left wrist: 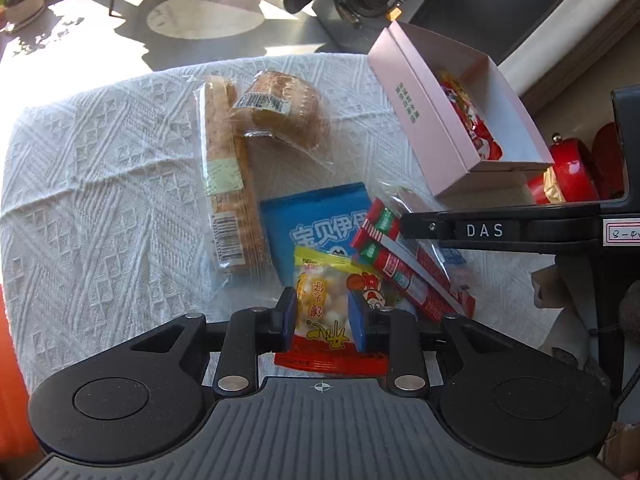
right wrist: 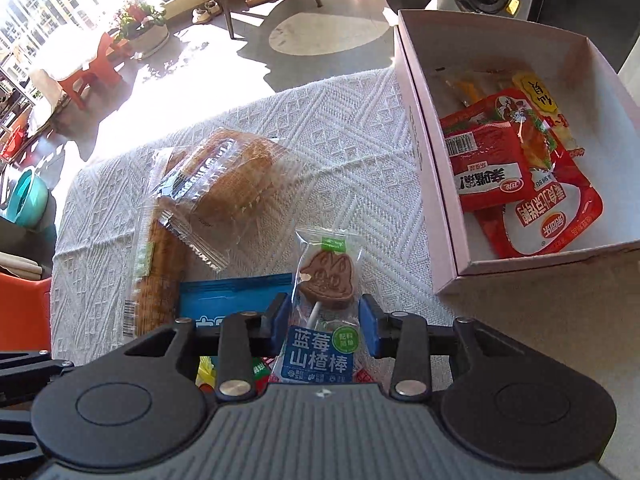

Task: Organize snacks
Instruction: 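Grasp the blueberry hawthorn stick packet with the right tool, then grasp the red sausage packet with the left tool while the right tool regrasps the hawthorn stick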

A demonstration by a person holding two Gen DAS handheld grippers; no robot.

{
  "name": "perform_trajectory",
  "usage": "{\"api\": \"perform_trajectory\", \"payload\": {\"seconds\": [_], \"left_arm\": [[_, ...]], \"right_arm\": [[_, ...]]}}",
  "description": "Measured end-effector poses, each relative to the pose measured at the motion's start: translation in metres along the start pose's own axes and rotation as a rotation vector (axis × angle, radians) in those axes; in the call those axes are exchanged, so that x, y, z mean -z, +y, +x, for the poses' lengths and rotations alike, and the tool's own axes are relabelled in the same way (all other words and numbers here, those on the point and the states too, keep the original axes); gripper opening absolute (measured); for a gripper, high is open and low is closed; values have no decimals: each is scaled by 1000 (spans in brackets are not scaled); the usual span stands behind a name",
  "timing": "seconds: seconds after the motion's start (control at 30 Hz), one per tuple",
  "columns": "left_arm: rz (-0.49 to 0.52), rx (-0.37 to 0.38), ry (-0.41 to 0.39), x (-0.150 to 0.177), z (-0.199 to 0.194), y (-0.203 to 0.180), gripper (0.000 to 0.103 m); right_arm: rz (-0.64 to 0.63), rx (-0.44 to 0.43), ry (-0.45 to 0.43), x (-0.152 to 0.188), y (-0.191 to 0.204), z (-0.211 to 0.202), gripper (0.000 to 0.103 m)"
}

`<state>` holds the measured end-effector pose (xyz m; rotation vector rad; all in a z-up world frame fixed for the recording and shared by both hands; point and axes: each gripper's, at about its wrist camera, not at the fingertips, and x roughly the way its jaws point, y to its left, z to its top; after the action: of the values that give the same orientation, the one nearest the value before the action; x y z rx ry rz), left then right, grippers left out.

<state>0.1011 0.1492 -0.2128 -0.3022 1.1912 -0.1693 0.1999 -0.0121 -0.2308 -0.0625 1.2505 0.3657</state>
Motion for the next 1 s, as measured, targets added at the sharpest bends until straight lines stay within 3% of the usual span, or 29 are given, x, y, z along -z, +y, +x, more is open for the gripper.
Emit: {"api": "perform_trajectory", "payload": {"seconds": [0.07, 0.2, 0.37, 0.47, 0.57, 0.63, 0.8, 0.93, 1.0], "left_arm": [[49, -7, 22, 6, 7, -15, 32], [123, -12, 51, 13, 18, -47, 43], [6, -88, -2, 13, 8, -60, 42], [-72, -91, -44, 13, 3, -67, 42], [-53, -96, -57, 5, 15, -84, 42], [-51, -115, -78, -6, 31, -99, 42], [-79, -180, -53, -25, 71, -112, 43], [-19, -178, 6, -33, 90, -129, 74], [1, -182, 18, -33, 93, -133, 77]], "right_arm": [[5, 19, -8, 16, -13, -17, 37], [24, 101, -42, 48, -52, -45, 37], [36, 196, -28, 75, -96, -51, 37], [15, 226, -28, 88, -110, -50, 38], [2, 215, 10, 100, -118, -44, 48], [-5, 212, 2, 108, -121, -47, 64], [-13, 185, 12, 120, -130, -51, 71], [0, 171, 15, 128, -137, -50, 82], [10, 166, 13, 133, -142, -50, 88]]}}
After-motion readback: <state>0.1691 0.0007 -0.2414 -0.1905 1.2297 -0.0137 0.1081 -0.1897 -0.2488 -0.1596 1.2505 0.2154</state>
